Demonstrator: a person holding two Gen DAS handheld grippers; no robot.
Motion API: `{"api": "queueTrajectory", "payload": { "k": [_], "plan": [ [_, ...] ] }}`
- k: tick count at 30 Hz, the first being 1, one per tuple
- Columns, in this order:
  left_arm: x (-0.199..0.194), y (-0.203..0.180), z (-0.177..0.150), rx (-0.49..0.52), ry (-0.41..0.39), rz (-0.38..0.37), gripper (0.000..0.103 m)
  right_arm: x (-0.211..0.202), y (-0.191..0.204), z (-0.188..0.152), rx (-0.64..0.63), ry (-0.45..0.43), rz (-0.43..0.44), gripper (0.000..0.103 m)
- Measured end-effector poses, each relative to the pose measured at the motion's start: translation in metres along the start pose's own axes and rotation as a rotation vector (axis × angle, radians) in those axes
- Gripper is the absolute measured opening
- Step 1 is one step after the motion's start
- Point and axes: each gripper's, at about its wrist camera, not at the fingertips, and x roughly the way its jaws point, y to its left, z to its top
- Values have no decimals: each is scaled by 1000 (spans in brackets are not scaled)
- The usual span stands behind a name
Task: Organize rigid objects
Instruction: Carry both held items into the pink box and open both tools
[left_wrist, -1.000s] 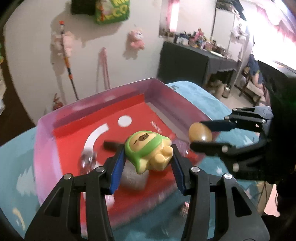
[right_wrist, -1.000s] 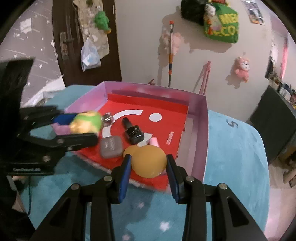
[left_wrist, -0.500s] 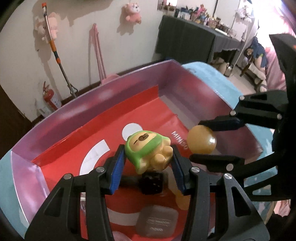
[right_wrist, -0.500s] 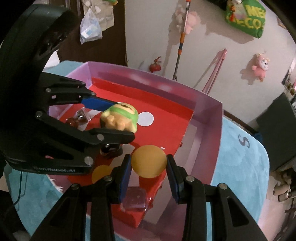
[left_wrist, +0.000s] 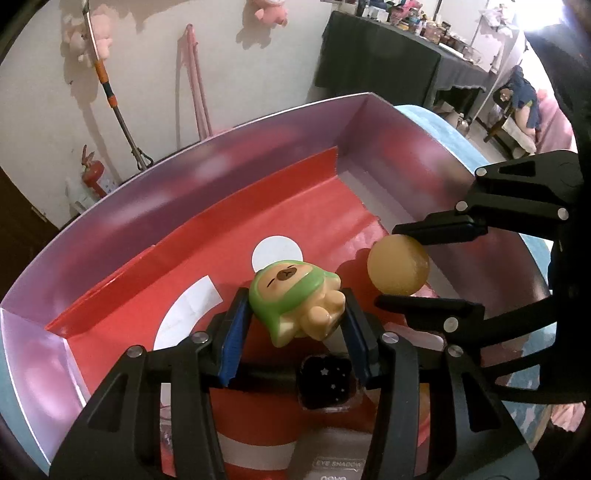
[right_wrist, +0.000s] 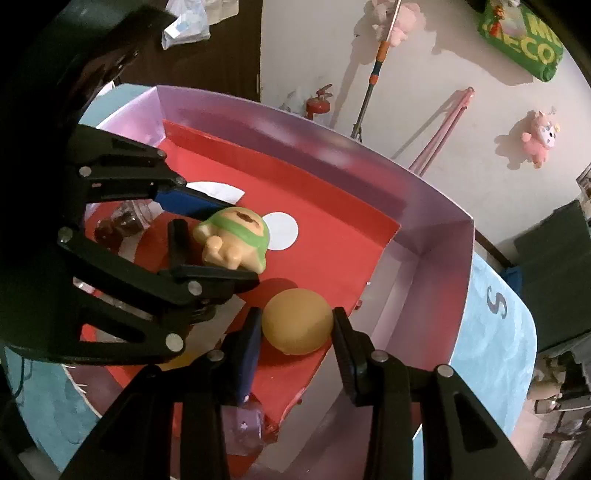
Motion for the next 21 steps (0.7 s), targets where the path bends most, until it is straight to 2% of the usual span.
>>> {"api": "queueTrajectory", "payload": {
  "k": [6, 21],
  "plan": [
    [2, 6, -1, -20, -1, -21, 45, 9, 5, -1, -33, 31, -32, 40],
    [4, 10, -3, -31, 4, -32, 46, 15, 10, 2, -39, 48, -42, 40]
  ]
}}
